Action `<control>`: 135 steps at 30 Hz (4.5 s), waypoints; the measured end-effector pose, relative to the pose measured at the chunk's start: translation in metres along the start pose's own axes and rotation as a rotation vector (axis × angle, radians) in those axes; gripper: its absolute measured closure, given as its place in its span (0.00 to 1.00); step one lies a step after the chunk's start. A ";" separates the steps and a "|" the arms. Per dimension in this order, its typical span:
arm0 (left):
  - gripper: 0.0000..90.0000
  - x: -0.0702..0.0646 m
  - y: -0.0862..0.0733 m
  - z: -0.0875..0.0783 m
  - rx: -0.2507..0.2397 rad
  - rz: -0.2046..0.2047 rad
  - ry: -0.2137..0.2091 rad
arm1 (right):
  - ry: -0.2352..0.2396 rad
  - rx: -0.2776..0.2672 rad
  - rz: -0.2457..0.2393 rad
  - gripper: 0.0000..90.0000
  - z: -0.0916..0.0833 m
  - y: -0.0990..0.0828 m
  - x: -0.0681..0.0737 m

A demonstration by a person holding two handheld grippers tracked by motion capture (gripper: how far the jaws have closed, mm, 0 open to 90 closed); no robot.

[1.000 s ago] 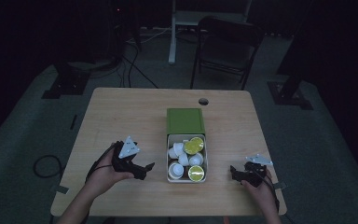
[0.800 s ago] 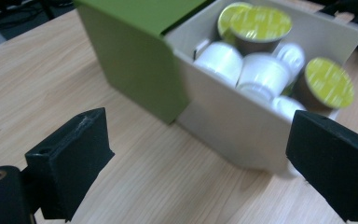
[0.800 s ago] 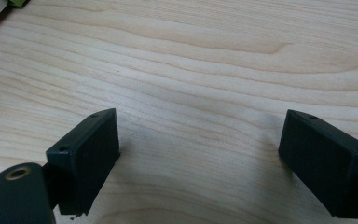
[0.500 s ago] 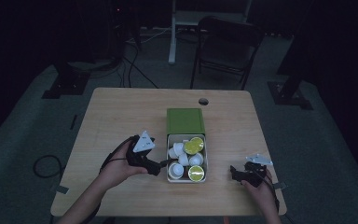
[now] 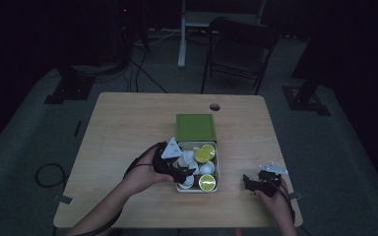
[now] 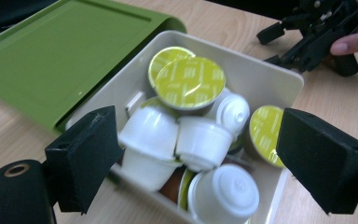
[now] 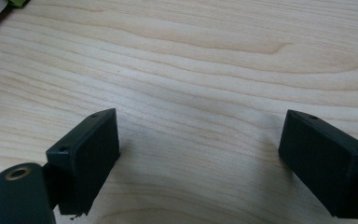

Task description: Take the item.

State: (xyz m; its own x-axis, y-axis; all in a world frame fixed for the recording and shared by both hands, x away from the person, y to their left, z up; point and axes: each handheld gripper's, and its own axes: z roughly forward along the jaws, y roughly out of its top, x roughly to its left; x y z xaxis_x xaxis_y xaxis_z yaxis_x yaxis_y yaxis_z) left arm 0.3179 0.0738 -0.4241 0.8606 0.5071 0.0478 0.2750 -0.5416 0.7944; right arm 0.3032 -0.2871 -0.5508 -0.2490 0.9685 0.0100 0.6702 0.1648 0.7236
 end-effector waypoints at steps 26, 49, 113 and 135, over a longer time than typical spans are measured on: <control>0.25 0.003 0.018 0.050 0.073 -0.007 -0.018 | 0.007 0.000 -0.010 0.13 0.000 0.000 0.000; 0.37 0.005 0.018 0.070 0.123 -0.046 -0.037 | 0.007 -0.001 -0.009 0.13 0.000 0.000 0.000; 0.43 0.013 0.018 -0.015 -0.017 -0.032 0.055 | 0.007 0.001 -0.007 0.13 0.000 0.000 0.000; 0.43 0.043 -0.029 -0.048 0.006 -0.124 0.165 | 0.007 0.001 -0.007 0.13 0.000 0.000 0.000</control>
State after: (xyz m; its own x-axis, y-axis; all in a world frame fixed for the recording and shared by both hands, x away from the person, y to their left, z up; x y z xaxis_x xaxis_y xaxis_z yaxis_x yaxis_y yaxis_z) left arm 0.3262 0.1437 -0.4159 0.7382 0.6729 0.0484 0.3776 -0.4716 0.7969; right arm 0.3031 -0.2868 -0.5508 -0.2584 0.9660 0.0097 0.6690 0.1717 0.7232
